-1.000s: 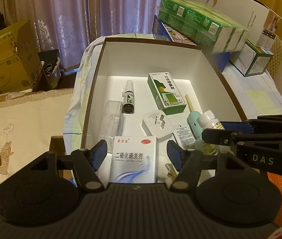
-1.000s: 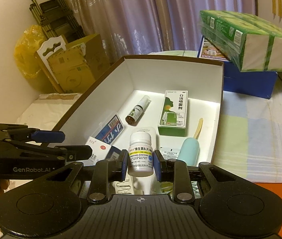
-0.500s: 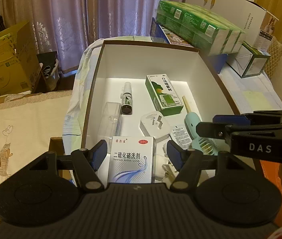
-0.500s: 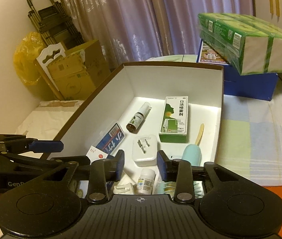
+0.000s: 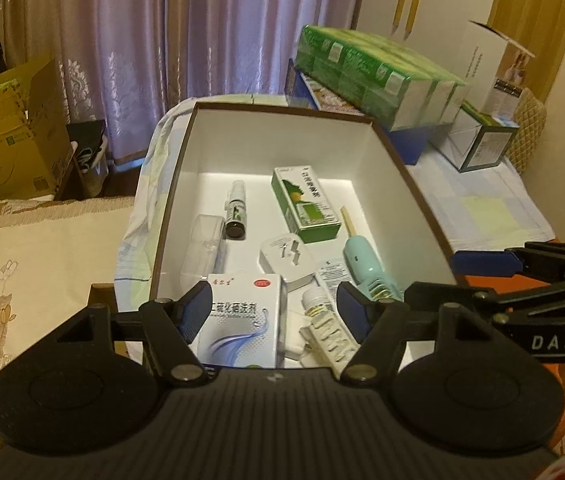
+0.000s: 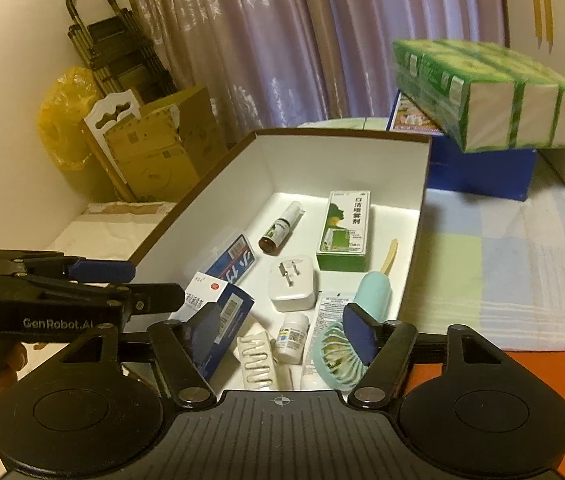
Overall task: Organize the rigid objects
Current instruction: 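Withdraw both grippers from the box back over the mat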
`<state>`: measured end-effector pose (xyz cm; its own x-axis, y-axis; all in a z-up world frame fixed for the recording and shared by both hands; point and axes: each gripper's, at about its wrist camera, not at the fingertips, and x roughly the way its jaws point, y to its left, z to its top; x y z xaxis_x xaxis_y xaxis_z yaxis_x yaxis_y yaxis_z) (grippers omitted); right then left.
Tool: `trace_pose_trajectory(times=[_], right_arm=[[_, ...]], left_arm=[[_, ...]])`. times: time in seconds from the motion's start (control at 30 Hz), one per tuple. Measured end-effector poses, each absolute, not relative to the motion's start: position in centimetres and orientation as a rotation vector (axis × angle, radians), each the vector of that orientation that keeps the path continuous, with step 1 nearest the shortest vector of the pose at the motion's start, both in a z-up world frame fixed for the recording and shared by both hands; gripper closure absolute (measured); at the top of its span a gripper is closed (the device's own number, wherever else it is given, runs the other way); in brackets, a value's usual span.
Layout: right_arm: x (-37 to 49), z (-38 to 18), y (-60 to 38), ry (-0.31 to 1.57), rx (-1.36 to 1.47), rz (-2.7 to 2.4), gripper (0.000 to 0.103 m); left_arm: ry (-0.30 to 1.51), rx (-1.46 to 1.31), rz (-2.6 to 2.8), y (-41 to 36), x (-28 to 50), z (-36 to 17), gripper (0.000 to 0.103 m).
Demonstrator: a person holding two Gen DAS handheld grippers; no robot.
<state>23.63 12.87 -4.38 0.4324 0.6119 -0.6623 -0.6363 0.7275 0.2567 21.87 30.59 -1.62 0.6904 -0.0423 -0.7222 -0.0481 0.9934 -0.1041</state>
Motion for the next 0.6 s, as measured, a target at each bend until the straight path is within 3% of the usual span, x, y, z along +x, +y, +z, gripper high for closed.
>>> trace_pose_trajectory(times=[0.6], right_arm=[[19.3,-2.2,6.3,0.766,-0.012,0.751,0.029]], left_arm=[[0.755,-0.128,0.054,24.5,15.6,0.9,0.038]])
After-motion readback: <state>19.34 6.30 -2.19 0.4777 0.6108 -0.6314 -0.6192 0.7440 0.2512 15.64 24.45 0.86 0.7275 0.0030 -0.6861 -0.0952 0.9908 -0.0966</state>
